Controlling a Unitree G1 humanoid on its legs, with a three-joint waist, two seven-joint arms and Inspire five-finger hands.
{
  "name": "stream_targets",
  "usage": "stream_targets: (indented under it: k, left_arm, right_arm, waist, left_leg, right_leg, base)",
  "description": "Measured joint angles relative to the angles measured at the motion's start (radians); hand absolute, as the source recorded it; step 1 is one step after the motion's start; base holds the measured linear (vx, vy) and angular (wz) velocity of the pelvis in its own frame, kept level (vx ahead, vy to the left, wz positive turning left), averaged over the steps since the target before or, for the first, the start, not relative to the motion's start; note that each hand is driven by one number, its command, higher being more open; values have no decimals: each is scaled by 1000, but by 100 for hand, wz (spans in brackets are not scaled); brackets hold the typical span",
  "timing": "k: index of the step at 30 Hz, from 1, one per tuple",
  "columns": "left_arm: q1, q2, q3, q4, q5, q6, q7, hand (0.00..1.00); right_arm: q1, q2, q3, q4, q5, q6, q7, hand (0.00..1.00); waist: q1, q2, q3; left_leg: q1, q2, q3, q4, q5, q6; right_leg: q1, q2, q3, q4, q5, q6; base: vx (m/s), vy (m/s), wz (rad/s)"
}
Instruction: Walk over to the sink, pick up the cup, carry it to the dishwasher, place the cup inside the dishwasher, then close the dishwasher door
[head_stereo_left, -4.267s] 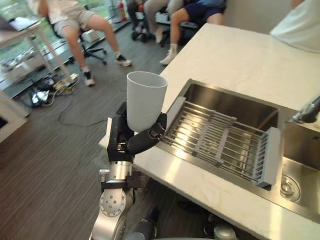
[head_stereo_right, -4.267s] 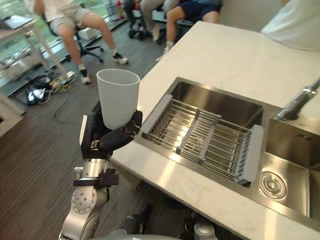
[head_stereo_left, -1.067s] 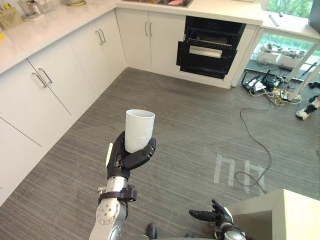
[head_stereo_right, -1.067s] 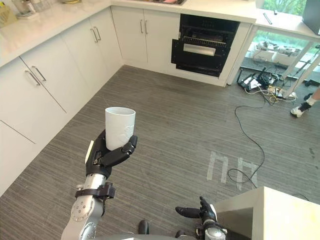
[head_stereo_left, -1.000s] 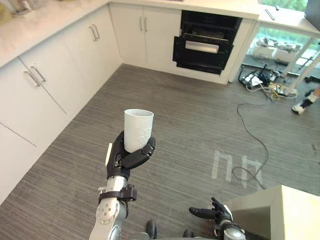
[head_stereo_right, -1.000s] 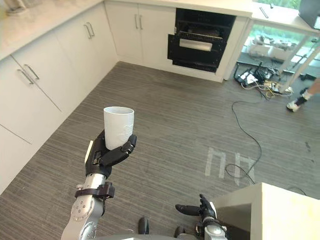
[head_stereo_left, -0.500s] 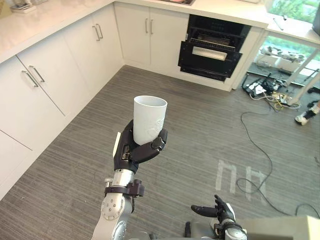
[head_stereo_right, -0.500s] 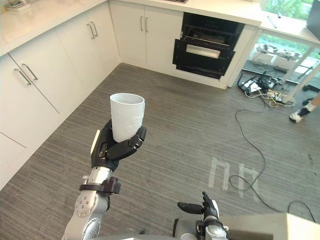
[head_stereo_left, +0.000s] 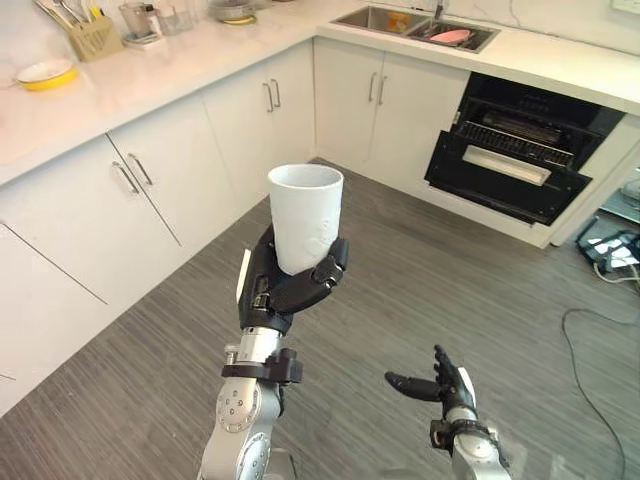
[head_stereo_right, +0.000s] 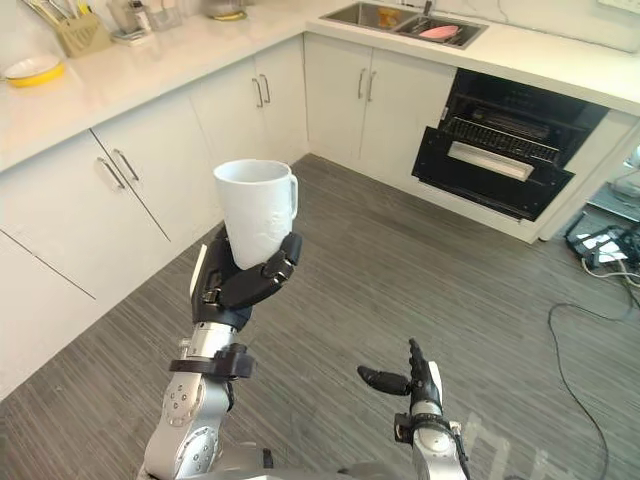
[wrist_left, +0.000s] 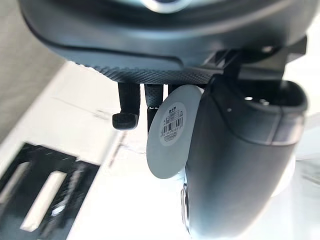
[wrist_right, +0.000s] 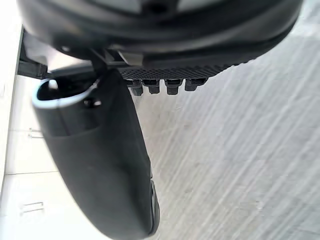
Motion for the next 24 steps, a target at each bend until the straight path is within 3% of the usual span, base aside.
stream_targets:
  k: [2,3,4,5,6,8,9,10,11,13,15,18,19,21,22,23,24]
  left_arm:
    - [0,7,15,7,-1,-2,1,0]
    - [1,9,17,13,-1,-2,3,0]
    - [5,16,17,19,-1,-1,6,0]
    - [5,20,18,19,-1,-1,6,0]
    - [3,27,16,16,-1,0,7,0]
    - [4,33,14,15,-1,7,9,0]
    - [5,48,12,15,-1,11,9,0]
    - [4,68,11,11,-1,13,9,0]
    - [4,76,11,8,1,15,9,0]
    - [5,79,0,-9,10,15,9,0]
    - [5,78,-23,-44,10,10,8,0]
    - [5,74,-38,-75,9,-7,7,0]
    - [5,74,-37,-66,9,-13,8,0]
    - [5,74,-39,-45,9,-14,7,0]
    - [6,73,-38,-18,9,-16,8,0]
    - [10,53,-38,36,9,-8,8,0]
    - [13,44,-37,56,9,2,8,0]
  right_arm:
    - [-26,-2,2,52,0,0,0,100]
    - [-34,-8,2,89,0,0,0,100]
    - [-36,-3,3,131,0,7,2,100]
    - [-37,2,3,139,0,10,3,100]
    - [-29,14,3,140,-1,18,5,100]
    - [-14,22,2,109,-1,23,6,100]
    - [-9,27,2,93,-4,23,10,100]
    - [-10,36,1,81,-4,23,12,100]
    - [-6,42,1,72,-4,23,12,100]
    - [14,71,3,42,-8,23,18,100]
    - [27,99,4,17,-12,21,24,100]
    - [24,120,5,13,-12,21,33,100]
    - [24,119,5,16,-12,21,35,100]
    - [25,110,5,36,-13,21,35,100]
    - [25,104,5,61,-13,21,35,100]
    - [30,83,7,84,-13,31,33,100]
    - [33,74,7,85,-12,37,33,100]
  waist:
    - [1,-14,3]
    - [1,-7,1]
    - [9,-8,1]
    - [11,-15,2]
    - [12,-29,2]
    - [22,-33,4]
    - [21,-36,4]
    - [16,-44,4]
    - [9,-45,5]
    - [-9,-46,1]
    - [-13,-51,-8]
    - [-25,-53,-12]
    - [-33,-53,-13]
    - [-51,-63,-36]
    - [-59,-85,-52]
    - [-62,-43,-60]
    - [-66,-22,-64]
  left_leg:
    - [-41,-67,-32,-252,60,-8]
    - [-49,-96,-57,-419,147,-8]
    - [-34,-101,-54,-442,278,-4]
    - [-34,-106,-49,-429,281,1]
    - [-51,-118,-19,-347,209,29]
    - [-52,-114,20,-283,142,60]
    - [-9,-122,47,-289,105,70]
    - [50,-140,65,-314,84,84]
    - [85,-148,68,-329,68,86]
    - [210,-163,71,-390,35,91]
    - [280,-162,72,-439,15,88]
    - [367,-154,72,-488,-22,69]
    - [407,-150,72,-518,-30,59]
    - [442,-154,69,-567,-43,35]
    - [485,-165,58,-592,-53,18]
    - [518,-129,41,-577,-55,13]
    - [515,-105,40,-545,-48,0]
  right_leg:
    - [21,-42,9,-25,-17,40]
    - [27,-57,17,-28,-36,72]
    - [51,-72,32,-27,-61,98]
    - [58,-83,35,-26,-68,106]
    - [67,-115,55,-15,-77,118]
    - [28,-136,100,82,-77,118]
    - [-34,-153,124,244,-71,129]
    - [-117,-183,144,460,-32,172]
    - [-154,-194,148,561,-12,180]
    - [-252,-189,138,788,-24,165]
    - [-347,-173,87,823,-42,150]
    - [-473,-153,-28,692,-56,126]
    - [-498,-134,-58,584,-53,121]
    - [-518,-100,-86,363,14,96]
    - [-513,-87,-77,292,114,46]
    - [-471,-65,-101,297,144,13]
    - [-448,-50,-123,285,137,4]
  base:
    - [244,158,-8]
    - [312,235,-21]
    - [348,264,-22]
    - [398,292,-33]
    - [526,370,-37]
    - [502,376,-51]
    - [395,320,-52]
    - [399,303,-45]
    - [399,257,-25]
    - [323,163,-6]
    - [373,103,-1]
    - [418,22,0]
    - [427,-12,13]
    - [480,-36,27]
    - [631,-77,32]
    - [655,-84,29]
    - [659,-101,17]
